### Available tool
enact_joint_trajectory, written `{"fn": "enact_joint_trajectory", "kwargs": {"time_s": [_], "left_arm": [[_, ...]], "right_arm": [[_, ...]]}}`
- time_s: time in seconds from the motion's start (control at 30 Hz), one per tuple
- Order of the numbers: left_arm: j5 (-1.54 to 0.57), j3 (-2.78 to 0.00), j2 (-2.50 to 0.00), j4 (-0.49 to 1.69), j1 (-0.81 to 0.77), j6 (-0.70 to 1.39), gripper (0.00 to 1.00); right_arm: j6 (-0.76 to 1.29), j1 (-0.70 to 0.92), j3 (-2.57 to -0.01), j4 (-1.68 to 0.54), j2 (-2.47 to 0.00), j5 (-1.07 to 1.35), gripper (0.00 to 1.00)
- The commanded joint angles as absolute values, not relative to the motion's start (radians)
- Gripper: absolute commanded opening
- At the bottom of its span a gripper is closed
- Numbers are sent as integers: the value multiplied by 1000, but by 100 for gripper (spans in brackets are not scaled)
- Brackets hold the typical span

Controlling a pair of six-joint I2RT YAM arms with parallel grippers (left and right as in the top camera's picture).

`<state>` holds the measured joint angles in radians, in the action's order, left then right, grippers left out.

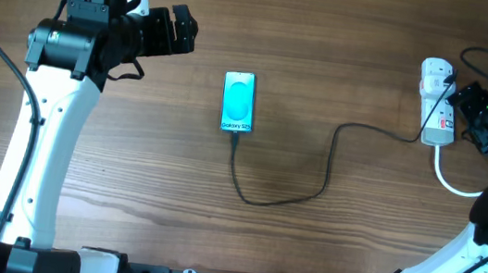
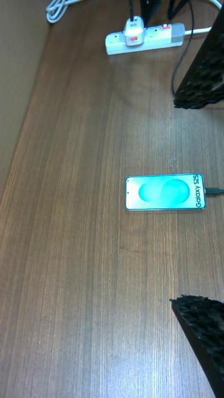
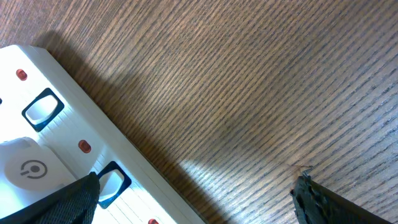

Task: Plug charger to phone and switch on socket
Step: 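Lift the right gripper up and away from the power strip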

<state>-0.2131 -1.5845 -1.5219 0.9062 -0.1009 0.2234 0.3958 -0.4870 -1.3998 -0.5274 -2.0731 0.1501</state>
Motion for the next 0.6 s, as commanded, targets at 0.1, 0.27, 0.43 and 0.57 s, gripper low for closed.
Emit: {"fn": "enact_joint_trajectory", "kwargs": {"time_s": [0.1, 0.27, 0.43, 0.57], "left_arm": [[-204, -1578, -1526, 907, -100, 228, 100], [-204, -1578, -1526, 907, -100, 228, 100], [-204, -1578, -1526, 907, -100, 228, 100], [-204, -1578, -1526, 907, -100, 228, 100]], "right_arm": [[394, -463, -1399, -542, -2131, 176, 100], [395, -461, -1399, -543, -2138, 175, 100], [395, -447, -1399, -544, -2138, 174, 100], [398, -430, -1399, -548, -2138, 153, 100]]}}
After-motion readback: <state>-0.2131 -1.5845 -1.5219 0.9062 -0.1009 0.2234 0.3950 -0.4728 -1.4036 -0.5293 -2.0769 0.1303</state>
